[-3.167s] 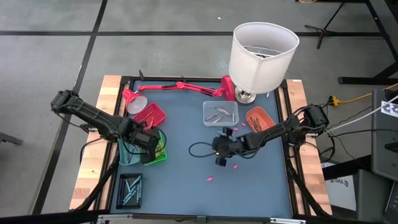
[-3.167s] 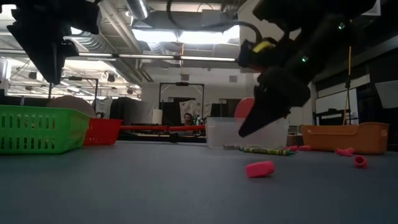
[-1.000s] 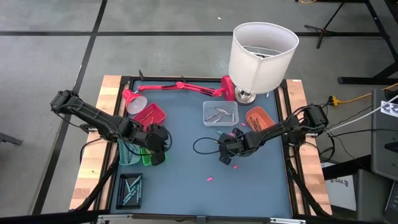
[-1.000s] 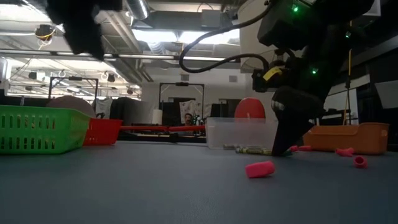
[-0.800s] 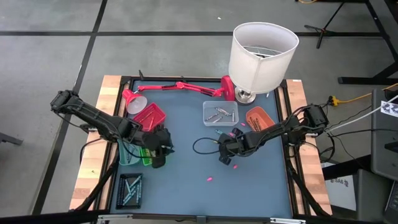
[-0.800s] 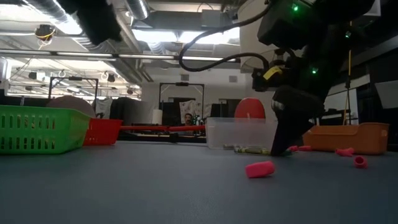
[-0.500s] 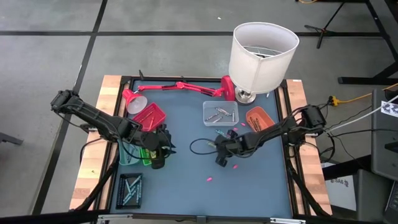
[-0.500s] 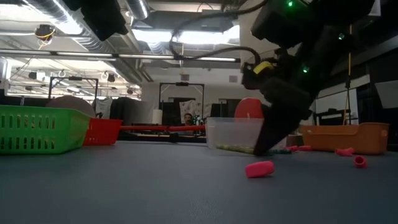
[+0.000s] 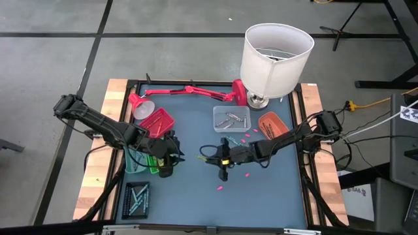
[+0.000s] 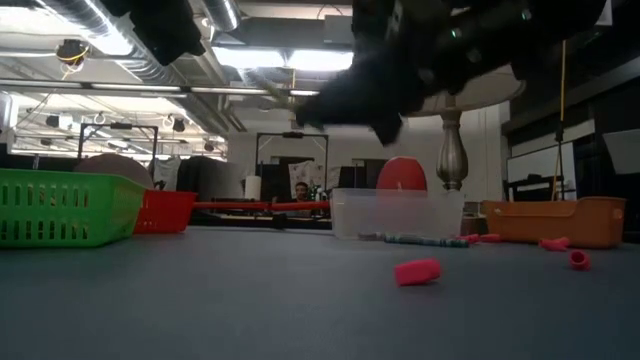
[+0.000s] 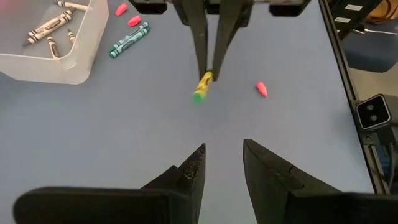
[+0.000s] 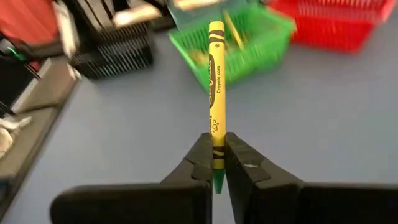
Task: Sort crayons
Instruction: Put the green crayon into the green bin
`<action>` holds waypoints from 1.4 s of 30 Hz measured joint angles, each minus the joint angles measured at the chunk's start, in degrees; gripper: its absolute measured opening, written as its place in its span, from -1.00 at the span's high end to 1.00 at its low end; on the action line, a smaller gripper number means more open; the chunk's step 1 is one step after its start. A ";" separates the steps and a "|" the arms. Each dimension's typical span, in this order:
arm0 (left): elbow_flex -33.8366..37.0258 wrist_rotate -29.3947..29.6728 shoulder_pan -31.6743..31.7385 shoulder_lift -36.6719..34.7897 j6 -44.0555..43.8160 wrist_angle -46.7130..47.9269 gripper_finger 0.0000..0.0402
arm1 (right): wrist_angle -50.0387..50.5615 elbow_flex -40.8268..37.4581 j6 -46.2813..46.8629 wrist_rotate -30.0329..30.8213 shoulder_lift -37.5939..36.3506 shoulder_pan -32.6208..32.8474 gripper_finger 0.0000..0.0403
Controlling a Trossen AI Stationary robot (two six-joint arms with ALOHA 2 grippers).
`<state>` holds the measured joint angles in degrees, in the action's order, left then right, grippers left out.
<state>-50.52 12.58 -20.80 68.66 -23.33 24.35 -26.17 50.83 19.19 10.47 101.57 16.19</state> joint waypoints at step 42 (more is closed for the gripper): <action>0.00 7.50 0.68 0.02 0.02 -16.43 0.54 | -17.89 0.13 -11.07 3.31 -0.20 -0.09 0.91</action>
<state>-50.52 20.08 -20.12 68.69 -23.31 7.91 -44.05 50.96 8.12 13.77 101.36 16.10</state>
